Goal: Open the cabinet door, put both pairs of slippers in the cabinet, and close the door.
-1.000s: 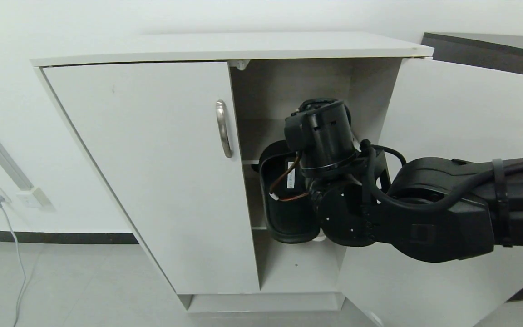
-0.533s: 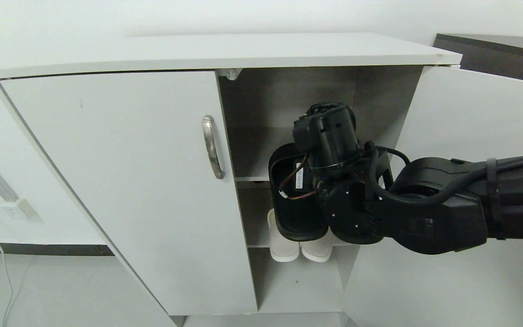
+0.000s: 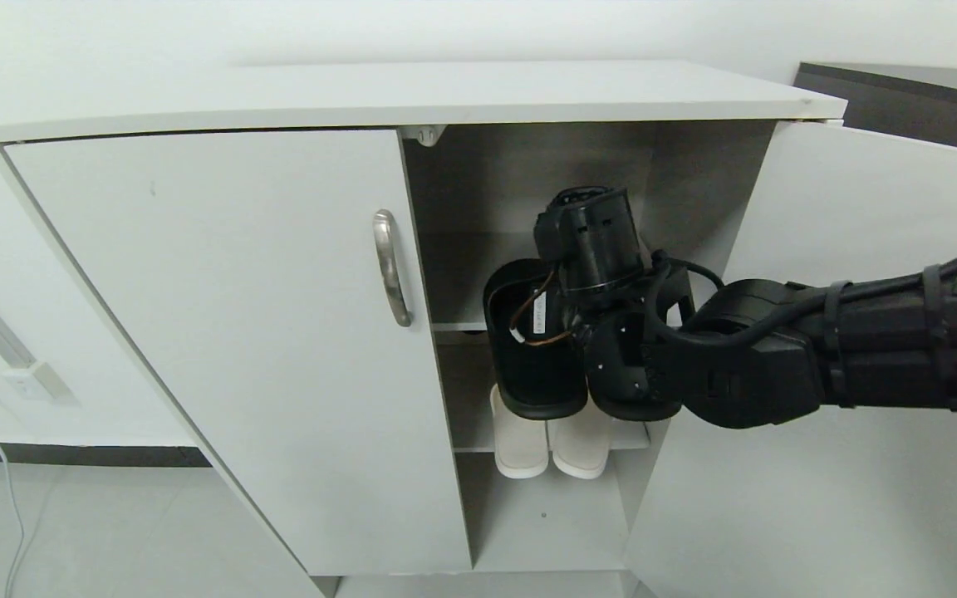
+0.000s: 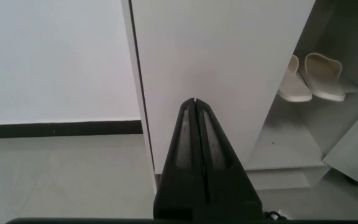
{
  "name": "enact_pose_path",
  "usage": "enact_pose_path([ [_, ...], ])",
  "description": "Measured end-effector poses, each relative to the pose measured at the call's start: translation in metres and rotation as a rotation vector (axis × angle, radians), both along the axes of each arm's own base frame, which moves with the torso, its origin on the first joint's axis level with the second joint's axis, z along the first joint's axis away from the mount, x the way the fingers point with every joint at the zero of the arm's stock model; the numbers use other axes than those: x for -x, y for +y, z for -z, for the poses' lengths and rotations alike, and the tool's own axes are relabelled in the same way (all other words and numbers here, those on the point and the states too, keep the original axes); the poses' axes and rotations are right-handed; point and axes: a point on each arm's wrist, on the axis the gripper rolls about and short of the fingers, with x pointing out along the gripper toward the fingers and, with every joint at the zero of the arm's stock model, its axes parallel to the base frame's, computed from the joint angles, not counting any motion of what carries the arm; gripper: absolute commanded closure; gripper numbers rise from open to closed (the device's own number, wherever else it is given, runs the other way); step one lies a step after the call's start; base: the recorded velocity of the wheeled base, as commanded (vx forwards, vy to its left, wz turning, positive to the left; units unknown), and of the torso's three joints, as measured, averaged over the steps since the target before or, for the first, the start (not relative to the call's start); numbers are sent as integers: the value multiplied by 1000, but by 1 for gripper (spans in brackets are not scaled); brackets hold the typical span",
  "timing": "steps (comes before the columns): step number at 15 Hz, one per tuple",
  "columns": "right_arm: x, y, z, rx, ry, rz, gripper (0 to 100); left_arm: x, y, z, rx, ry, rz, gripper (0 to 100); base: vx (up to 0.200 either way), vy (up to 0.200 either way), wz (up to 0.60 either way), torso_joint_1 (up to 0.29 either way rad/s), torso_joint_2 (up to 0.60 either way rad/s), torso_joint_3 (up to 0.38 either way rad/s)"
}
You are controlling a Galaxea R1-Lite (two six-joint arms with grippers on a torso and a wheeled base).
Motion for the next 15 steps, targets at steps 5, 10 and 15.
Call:
enact_pose_path([
  [5,-33,3,-13,-9,-37,21,100,0,0,0,0,0,0,100,0,0,0,0,0,0],
  [10,-61,5,-12,9,-25,60,100,0,0,0,0,0,-2,100,0,0,0,0,0,0],
  [15,-73,3,-5,-4,-34,81,100,0,0,0,0,0,-2,100,0,0,0,0,0,0],
])
